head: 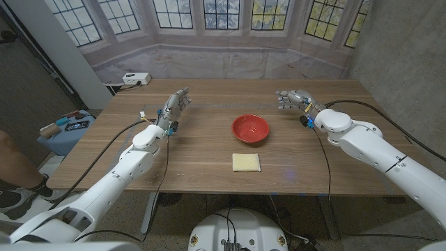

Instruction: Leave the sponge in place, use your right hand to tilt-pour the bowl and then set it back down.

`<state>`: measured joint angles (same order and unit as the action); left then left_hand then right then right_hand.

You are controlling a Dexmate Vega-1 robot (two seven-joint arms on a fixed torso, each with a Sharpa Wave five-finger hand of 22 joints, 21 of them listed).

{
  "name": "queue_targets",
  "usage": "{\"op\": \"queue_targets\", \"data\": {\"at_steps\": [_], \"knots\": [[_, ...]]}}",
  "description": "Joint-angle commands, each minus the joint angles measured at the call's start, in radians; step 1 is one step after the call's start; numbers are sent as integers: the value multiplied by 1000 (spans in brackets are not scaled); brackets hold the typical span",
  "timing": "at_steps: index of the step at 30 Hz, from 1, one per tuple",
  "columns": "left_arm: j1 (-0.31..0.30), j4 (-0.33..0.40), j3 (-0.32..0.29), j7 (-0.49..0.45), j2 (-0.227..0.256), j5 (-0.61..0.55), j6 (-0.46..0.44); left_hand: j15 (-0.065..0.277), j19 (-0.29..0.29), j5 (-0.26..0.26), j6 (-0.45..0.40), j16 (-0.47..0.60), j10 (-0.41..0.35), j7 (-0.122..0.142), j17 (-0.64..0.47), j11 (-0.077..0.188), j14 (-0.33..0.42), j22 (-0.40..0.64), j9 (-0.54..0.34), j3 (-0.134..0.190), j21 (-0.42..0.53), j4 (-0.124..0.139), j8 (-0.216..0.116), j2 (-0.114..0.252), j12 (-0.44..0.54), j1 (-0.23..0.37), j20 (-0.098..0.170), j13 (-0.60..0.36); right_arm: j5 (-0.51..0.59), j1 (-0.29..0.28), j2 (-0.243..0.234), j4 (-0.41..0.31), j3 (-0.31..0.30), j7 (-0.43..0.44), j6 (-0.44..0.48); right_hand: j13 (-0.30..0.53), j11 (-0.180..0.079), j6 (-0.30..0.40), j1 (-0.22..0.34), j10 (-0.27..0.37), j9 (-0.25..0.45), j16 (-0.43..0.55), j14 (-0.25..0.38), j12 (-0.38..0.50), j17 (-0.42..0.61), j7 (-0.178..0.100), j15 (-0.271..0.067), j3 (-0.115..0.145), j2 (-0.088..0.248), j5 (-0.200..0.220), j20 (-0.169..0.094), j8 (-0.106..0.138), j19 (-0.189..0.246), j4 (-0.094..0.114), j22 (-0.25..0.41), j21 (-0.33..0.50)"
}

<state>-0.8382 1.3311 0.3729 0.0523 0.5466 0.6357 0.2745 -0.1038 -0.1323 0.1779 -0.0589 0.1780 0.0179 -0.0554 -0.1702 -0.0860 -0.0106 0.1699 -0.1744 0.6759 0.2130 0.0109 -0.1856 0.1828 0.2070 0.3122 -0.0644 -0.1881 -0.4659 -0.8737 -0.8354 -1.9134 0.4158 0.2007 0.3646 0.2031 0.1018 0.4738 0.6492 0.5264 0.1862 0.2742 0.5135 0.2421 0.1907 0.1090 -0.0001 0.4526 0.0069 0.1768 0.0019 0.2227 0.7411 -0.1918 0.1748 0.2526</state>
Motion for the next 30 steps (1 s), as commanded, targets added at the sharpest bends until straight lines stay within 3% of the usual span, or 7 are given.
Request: {"op": "queue_targets", "data": {"at_steps": [1,15,20,28,30], "knots": [[-12,16,-7,19,14,11,7,-3,-6,5,-10,5,-2,-3,-2,-8,2,6,-6,3,-2,-4,-3,-2,5,15,1,-4,6,32,-42,-74,24,-15,153,2,2,16,25,20,3,6,21,4,2,-1,1,4,-8,5,6,6,15,-1,5,9],[-36,30,-9,1,4,9,28,-4,-9,6,-16,7,-11,-5,-2,-9,5,6,-6,1,-2,-7,-4,-1,8,18,-1,-4,-9,53,-84,-130,35,-41,254,5,3,33,50,40,4,-4,3,4,6,5,26,-6,-24,4,37,5,-24,12,5,-12],[-41,27,-6,-5,-5,8,34,-4,-12,6,-19,8,-15,-5,-3,-9,9,6,-6,0,-2,-8,-4,-1,9,19,-2,-4,-15,46,-101,-154,30,-40,275,7,-2,40,70,51,5,-1,22,0,10,6,12,-17,-27,6,73,0,-107,20,4,-48],[-50,34,-4,1,-5,11,36,-7,-15,6,-23,9,-21,-6,-3,-12,13,6,-6,-2,-2,-9,-5,0,11,20,-3,-4,-16,60,-118,-187,39,-42,329,7,-1,55,79,65,5,-3,23,1,9,8,17,-22,-29,7,78,3,-131,22,4,-57],[-56,38,-7,2,-1,13,38,-6,-15,6,-24,9,-22,-6,-3,-11,13,6,-6,-3,-2,-9,-5,0,11,21,-3,-4,-16,70,-119,-195,47,-44,352,7,0,60,91,70,5,-3,28,0,8,9,18,-23,-28,9,86,2,-163,21,3,-67]]}}
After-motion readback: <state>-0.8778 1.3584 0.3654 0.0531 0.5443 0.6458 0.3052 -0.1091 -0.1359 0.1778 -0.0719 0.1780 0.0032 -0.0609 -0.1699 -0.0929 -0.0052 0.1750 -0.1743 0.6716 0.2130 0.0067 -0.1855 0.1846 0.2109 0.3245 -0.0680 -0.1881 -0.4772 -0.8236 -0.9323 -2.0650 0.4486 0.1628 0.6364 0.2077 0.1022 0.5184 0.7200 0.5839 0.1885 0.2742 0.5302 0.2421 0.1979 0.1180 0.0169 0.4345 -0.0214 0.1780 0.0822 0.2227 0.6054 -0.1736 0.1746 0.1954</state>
